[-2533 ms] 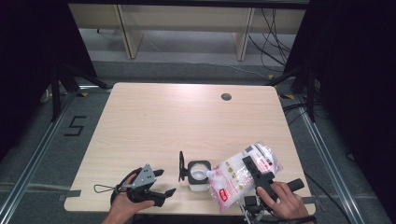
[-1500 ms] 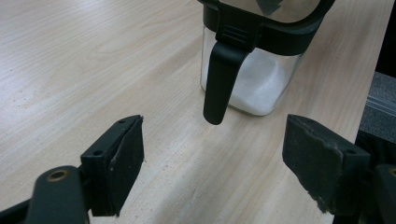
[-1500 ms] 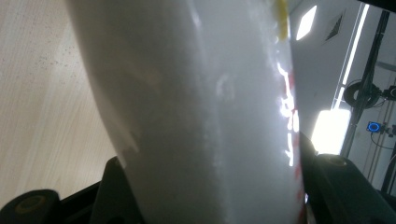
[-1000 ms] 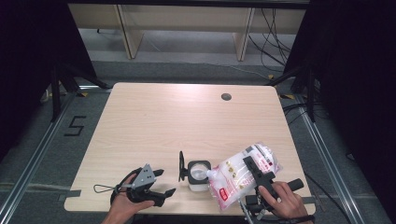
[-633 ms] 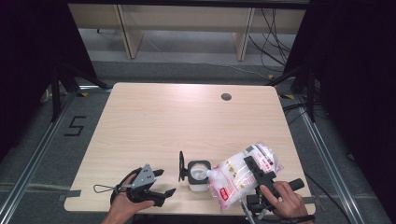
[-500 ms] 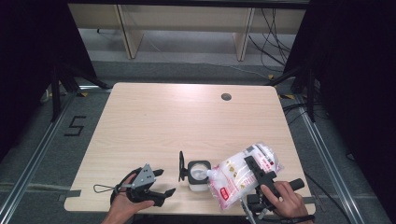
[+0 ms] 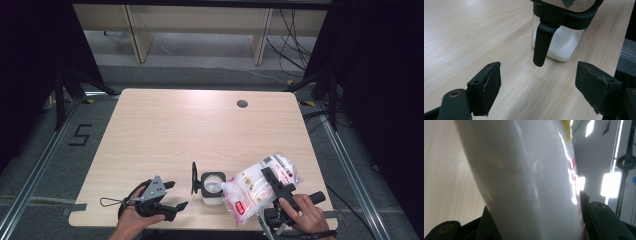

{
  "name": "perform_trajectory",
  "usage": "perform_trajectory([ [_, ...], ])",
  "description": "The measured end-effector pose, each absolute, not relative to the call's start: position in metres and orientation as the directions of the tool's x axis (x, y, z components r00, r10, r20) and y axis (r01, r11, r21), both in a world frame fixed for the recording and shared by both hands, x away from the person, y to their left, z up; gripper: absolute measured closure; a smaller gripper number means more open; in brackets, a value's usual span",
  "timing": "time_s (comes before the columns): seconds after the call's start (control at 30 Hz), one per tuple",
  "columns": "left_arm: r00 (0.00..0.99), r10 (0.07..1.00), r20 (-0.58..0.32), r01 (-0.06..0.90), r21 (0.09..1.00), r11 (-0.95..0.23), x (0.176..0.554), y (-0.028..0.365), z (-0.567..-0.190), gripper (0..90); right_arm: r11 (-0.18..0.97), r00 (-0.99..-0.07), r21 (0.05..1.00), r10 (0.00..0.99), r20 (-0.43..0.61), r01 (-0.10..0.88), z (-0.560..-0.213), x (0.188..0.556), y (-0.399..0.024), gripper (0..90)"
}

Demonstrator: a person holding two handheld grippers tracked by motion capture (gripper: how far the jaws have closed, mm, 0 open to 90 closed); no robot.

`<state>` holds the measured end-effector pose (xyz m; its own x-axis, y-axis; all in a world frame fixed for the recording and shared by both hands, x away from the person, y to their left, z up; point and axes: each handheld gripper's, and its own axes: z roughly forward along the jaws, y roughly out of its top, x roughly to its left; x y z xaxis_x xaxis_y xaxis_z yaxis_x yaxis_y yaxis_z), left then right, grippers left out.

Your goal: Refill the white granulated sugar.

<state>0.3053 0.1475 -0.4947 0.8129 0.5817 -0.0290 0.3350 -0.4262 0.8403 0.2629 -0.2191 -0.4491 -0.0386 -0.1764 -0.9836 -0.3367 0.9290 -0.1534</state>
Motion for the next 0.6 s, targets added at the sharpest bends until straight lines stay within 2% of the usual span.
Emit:
perform_trajectory([
  [0.03, 0.814, 0.58, -0.028, 0.331, 0.843, -0.425, 0.3055, 0.1473, -0.4951, 20.3, 0.93, -0.041, -0.156, -0.18, -0.983, -0.333, -0.449, 0.2627, -0.2191, 53.0],
  [0.07, 0.8, 0.597, -0.064, 0.361, 0.846, -0.393, 0.3031, 0.1455, -0.4958, 20.3, 0.928, -0.042, -0.16, -0.184, -0.982, -0.335, -0.4492, 0.2629, -0.219, 53.0],
  [0.1, 0.802, 0.594, -0.062, 0.357, 0.848, -0.392, 0.3032, 0.1454, -0.4958, 20.3, 0.936, -0.061, -0.136, -0.164, -0.985, -0.324, -0.4522, 0.2627, -0.2196, 53.0],
  [0.27, 0.816, 0.578, -0.026, 0.329, 0.842, -0.427, 0.3057, 0.1475, -0.4951, 20.3, 0.93, -0.042, -0.157, -0.181, -0.983, -0.332, -0.4493, 0.2631, -0.2191, 53.0],
  [0.33, 0.815, 0.579, -0.029, 0.329, 0.845, -0.421, 0.3057, 0.1471, -0.4956, 20.3, 0.932, -0.047, -0.152, -0.176, -0.983, -0.328, -0.4497, 0.2631, -0.2193, 53.0],
  [0.37, 0.8, 0.596, -0.068, 0.358, 0.852, -0.383, 0.3034, 0.145, -0.4966, 20.3, 0.936, -0.06, -0.14, -0.169, -0.984, -0.324, -0.4509, 0.2633, -0.2199, 53.0],
  [0.4, 0.8, 0.596, -0.072, 0.357, 0.855, -0.376, 0.3032, 0.1444, -0.497, 20.3, 0.928, -0.043, -0.166, -0.191, -0.981, -0.335, -0.4493, 0.2636, -0.2197, 53.0],
  [0.43, 0.804, 0.593, -0.05, 0.349, 0.847, -0.401, 0.3041, 0.146, -0.4964, 20.3, 0.93, -0.051, -0.16, -0.187, -0.981, -0.331, -0.4495, 0.2635, -0.2199, 53.0],
  [0.6, 0.803, 0.594, -0.056, 0.351, 0.849, -0.394, 0.304, 0.1456, -0.4966, 20.3, 0.937, -0.058, -0.146, -0.173, -0.983, -0.318, -0.4497, 0.2627, -0.2204, 53.1],
])
